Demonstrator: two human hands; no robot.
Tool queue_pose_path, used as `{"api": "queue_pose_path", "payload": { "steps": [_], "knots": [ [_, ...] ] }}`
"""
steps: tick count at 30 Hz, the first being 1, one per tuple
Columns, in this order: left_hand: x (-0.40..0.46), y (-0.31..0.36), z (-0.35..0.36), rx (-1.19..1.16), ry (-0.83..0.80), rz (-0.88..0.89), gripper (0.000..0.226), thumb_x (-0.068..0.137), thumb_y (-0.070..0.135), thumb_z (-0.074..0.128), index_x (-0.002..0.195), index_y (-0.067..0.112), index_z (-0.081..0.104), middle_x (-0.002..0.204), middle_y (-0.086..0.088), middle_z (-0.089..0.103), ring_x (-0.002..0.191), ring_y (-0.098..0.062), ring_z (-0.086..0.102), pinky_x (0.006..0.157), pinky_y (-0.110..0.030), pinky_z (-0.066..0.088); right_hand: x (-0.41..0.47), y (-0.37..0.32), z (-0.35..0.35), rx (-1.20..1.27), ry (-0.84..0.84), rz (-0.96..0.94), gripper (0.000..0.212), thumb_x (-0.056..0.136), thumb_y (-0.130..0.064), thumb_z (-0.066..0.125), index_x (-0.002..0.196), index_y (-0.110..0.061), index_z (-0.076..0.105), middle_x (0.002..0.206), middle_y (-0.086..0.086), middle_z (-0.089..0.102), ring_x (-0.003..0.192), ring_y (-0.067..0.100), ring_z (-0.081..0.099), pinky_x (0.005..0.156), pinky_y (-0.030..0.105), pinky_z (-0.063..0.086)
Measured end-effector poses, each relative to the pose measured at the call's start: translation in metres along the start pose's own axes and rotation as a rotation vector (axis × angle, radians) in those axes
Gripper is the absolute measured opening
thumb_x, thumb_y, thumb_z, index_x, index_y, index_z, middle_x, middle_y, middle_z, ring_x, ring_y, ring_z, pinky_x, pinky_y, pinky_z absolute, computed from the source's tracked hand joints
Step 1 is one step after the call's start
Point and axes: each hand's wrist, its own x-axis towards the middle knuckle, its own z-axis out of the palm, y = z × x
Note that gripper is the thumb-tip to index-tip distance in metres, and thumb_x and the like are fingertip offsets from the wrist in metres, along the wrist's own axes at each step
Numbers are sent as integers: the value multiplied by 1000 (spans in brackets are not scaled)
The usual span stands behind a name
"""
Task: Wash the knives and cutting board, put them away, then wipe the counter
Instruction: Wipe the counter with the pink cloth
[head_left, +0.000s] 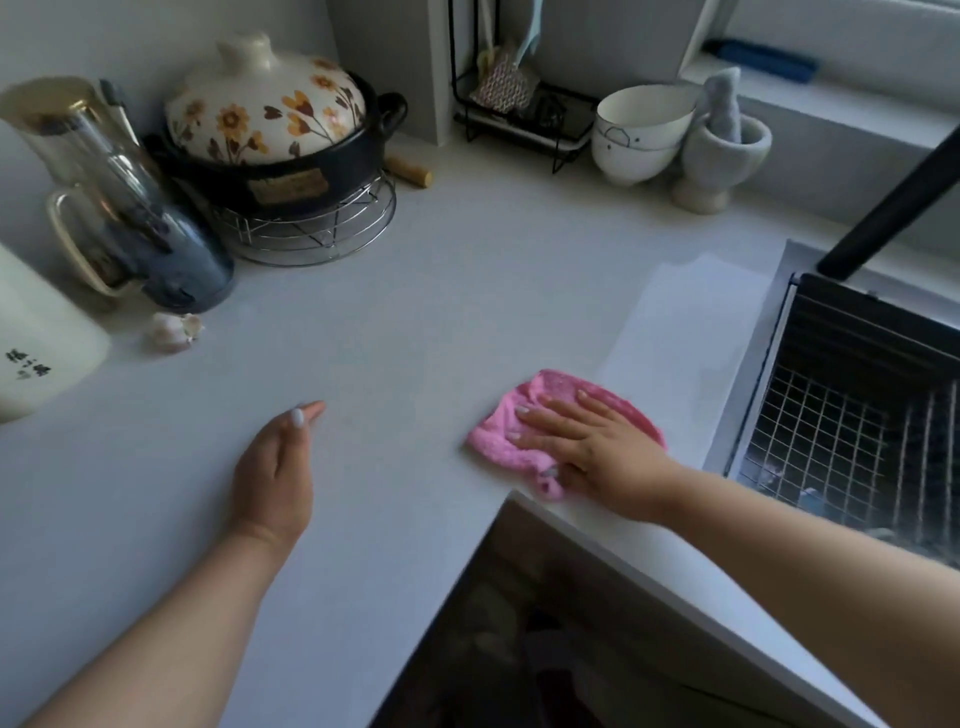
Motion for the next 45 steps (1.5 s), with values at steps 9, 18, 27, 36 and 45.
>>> {"api": "queue_pose_path", "payload": {
  "steps": [9,18,27,36,45],
  "knots": [
    [2,21,12,222,123,-6,60,93,36,23,114,0,67,119,-20,65,114,-35,58,95,-37,42,-40,124,-49,1,68,329,53,93,-26,51,140,-34,27,149,-14,23,145,20,22,119,43,12],
    [16,90,90,334,-19,216,73,89,48,15,95,-4,66,100,-24,68,98,-38,61,84,-47,50,-119,178,-105,-149,365,1003,12,94,-31,54,90,-23,62,92,-3,67,89,25,61,91,37,44],
    [16,150,162,236,-215,369,76,85,52,14,92,-4,64,99,-18,68,98,-31,59,83,-38,45,-125,160,-128,400,794,1220,31,102,-29,37,113,-13,61,89,7,64,64,13,51,60,31,45],
    [42,152,187,188,-155,292,76,85,53,15,96,-3,66,102,-20,68,99,-33,61,85,-39,45,-27,39,-39,109,78,138,49,91,-54,35,131,-33,54,144,3,48,138,29,36,113,54,5],
    [68,134,221,427,-237,410,66,91,43,25,118,-5,62,124,-21,61,118,-36,55,104,-41,39,35,210,-70,22,-69,581,58,99,-54,19,151,-35,0,160,-3,-6,147,22,-12,117,51,-9]
  ]
}}
